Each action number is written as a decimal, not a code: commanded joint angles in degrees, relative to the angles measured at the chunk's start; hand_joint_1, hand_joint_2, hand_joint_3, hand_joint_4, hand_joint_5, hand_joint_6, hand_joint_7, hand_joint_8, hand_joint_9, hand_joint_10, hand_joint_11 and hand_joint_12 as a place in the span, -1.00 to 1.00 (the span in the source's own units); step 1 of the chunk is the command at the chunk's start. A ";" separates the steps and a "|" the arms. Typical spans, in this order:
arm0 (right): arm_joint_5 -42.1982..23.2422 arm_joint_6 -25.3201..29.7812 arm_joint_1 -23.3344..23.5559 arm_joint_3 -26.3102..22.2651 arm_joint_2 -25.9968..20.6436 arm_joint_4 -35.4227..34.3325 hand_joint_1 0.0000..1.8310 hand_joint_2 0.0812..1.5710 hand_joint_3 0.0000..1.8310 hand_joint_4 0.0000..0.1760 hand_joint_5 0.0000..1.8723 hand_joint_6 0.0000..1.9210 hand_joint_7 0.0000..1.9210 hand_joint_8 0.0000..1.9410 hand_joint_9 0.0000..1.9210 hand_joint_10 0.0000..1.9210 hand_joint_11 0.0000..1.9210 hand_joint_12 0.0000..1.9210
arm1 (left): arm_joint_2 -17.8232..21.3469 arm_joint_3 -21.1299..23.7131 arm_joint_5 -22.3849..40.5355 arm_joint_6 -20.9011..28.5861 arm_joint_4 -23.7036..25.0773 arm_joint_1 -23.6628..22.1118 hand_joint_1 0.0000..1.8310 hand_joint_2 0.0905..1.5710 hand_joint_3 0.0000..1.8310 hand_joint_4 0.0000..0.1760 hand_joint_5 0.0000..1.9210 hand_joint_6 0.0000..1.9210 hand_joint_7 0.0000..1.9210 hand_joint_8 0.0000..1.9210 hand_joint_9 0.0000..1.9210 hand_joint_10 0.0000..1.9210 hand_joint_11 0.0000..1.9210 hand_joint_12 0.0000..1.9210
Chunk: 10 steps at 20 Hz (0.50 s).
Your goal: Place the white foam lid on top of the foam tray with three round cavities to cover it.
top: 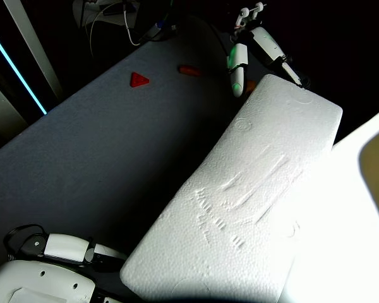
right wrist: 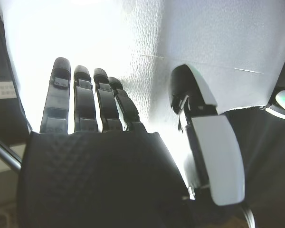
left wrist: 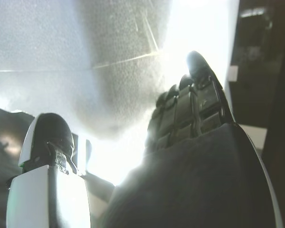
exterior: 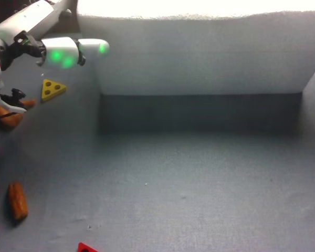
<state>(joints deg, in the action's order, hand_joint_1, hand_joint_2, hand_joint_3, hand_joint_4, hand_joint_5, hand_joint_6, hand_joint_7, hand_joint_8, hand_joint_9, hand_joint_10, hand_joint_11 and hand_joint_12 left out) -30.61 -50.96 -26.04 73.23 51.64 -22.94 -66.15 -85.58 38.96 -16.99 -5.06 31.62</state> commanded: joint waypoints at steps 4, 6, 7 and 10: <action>-6.36 -0.52 -0.31 0.14 -1.20 -0.15 -0.43 0.68 -1.00 -1.00 -1.00 -1.00 -1.00 -1.00 -1.00 -1.00 -1.00 -1.00 | 0.33 0.36 6.95 -0.56 0.52 0.49 -0.39 0.36 -1.00 -1.00 -0.85 -1.00 -0.99 -1.00 -1.00 -1.00 -1.00 -0.23; -6.30 -1.35 -0.59 -0.18 -1.65 -1.02 -0.46 0.66 -1.00 -1.00 -1.00 -1.00 -1.00 -1.00 -1.00 -1.00 -1.00 -1.00 | 0.85 0.58 6.56 -1.11 0.47 0.74 -0.38 0.36 -1.00 -1.00 -0.86 -1.00 -1.00 -1.00 -1.00 -1.00 -1.00 -0.17; -6.12 -1.86 -0.69 -0.27 -1.76 -1.37 -0.43 0.66 -1.00 -1.00 -1.00 -1.00 -1.00 -1.00 -1.00 -1.00 -1.00 -1.00 | 1.24 0.78 6.46 -1.28 0.47 0.88 -0.39 0.36 -1.00 -0.99 -0.86 -1.00 -1.00 -1.00 -1.00 -1.00 -1.00 -0.13; -5.57 -3.56 -1.13 -0.31 -2.01 -2.79 -0.41 0.66 -1.00 -1.00 -1.00 -1.00 -1.00 -1.00 -1.00 -1.00 -1.00 -1.00 | 1.71 0.81 5.75 -1.66 0.21 1.40 -0.38 0.36 -1.00 -1.00 -0.90 -1.00 -1.00 -1.00 -1.00 -1.00 -1.00 -0.17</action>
<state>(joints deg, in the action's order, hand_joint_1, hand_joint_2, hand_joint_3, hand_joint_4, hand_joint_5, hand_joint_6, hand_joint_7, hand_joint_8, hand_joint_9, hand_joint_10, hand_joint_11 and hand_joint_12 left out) -29.76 -54.35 -27.24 72.69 50.78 -25.65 -64.77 -84.82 39.11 -18.50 -5.10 33.15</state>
